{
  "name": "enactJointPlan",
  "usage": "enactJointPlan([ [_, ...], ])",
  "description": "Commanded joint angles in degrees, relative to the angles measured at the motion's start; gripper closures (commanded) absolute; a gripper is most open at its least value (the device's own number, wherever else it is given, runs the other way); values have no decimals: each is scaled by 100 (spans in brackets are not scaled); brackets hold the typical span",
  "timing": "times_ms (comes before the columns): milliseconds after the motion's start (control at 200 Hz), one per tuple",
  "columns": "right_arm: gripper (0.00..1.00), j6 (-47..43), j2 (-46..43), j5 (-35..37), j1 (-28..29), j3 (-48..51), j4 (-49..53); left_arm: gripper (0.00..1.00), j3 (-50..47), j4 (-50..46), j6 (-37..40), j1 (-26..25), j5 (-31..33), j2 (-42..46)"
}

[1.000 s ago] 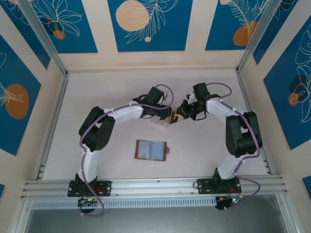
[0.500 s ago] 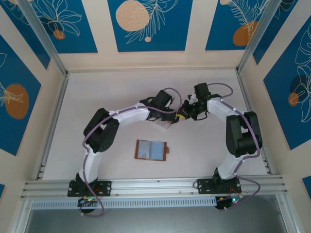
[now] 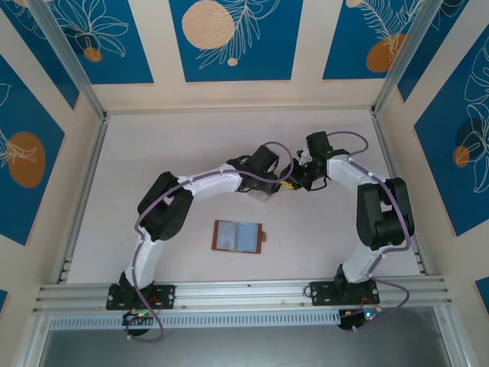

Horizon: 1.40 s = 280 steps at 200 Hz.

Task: Put the credit cards into the card holder

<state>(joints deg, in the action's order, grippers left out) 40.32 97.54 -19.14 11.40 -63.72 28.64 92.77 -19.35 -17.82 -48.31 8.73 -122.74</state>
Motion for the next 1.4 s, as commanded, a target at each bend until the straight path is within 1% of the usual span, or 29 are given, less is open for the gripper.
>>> enactJointPlan([
  [0,81,-37,-198,46,37,-95,278,64,15,-387,130,-81,394,-290],
  [70,83,-46,-209,59,50,-112,309,65,30,-393,117,-90,442,-323],
  [135,89,-57,-212,76,60,-114,313,66,39,-396,112,-90,479,-347],
  [245,93,-75,-191,51,72,-122,317,67,39,-385,119,-108,513,-350],
  [505,96,-144,-266,154,169,-227,505,67,101,-444,104,-116,625,-444],
  [570,99,-168,-306,177,186,-259,574,67,100,-448,87,-117,677,-453],
  [845,100,-320,-389,121,179,-546,892,68,142,-541,-9,-108,835,-469],
  [1050,100,-371,-346,-83,14,-766,950,69,240,-731,-166,-42,853,-477],
  [1275,100,-415,-220,-391,-196,-996,950,70,563,-1019,-421,52,777,-636],
  [1396,100,-476,-200,-442,-264,-1100,945,70,784,-1198,-615,137,738,-739],
])
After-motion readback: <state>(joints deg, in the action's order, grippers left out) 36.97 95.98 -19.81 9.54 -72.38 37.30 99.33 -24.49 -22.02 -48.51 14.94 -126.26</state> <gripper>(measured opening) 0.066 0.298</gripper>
